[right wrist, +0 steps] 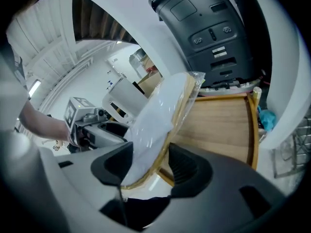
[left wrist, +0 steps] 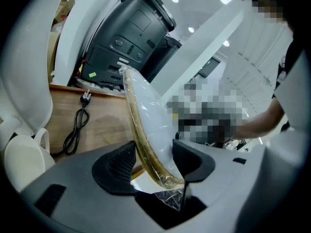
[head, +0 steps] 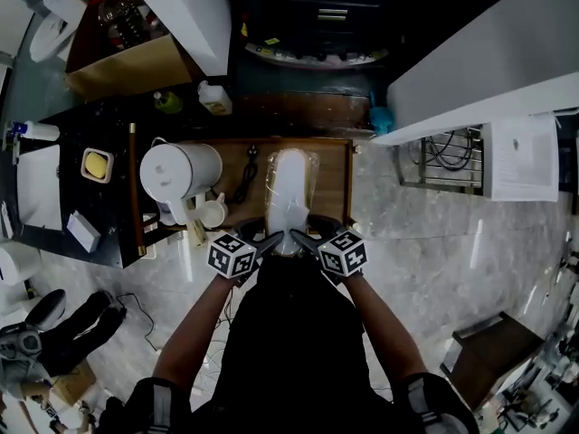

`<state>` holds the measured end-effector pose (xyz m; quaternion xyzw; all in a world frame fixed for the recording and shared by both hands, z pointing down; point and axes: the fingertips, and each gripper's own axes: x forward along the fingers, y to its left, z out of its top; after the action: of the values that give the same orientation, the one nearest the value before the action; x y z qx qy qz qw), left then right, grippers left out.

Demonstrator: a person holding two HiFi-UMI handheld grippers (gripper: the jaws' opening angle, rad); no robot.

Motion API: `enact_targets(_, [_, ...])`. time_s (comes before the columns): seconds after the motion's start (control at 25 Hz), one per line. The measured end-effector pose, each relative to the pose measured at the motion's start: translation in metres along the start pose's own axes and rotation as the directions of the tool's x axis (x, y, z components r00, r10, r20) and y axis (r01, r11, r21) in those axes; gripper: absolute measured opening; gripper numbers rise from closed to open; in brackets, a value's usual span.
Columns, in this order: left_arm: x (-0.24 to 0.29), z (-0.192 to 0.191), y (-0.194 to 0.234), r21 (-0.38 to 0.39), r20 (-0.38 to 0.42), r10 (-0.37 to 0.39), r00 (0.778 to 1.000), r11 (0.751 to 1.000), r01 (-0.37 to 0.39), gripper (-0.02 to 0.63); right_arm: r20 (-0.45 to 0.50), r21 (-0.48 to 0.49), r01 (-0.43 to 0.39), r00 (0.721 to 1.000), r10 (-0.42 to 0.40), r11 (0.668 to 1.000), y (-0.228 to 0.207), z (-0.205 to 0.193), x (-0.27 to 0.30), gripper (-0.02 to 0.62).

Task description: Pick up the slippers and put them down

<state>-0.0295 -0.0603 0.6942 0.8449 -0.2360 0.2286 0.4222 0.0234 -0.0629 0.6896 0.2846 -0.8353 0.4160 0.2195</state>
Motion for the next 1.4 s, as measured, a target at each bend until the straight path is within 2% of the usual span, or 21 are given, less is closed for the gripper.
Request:
enact_targets(0.36, [0.022, -0.014, 0.023, -0.031, -0.045, -0.001, 0.999, 1.0, 0.0, 0.242, -0.037, 0.043, -0.001, 0.999, 0.003, 0.999, -0.024, -0.015, 0.022, 0.232])
enact_targets(0.84, [0.054, -0.017, 0.045, -0.03, -0.123, -0.011, 0.992, 1.0, 0.007, 0.242, -0.096, 0.059, 0.043, 0.995, -0.038, 0.997, -0.057, -0.023, 0.038, 0.232])
enact_targets(1.4, [0.074, -0.038, 0.065, -0.075, -0.24, -0.004, 0.971, 0.997, -0.014, 0.244, -0.185, 0.074, 0.085, 0.98, -0.07, 0.994, -0.072, -0.042, 0.056, 0.232])
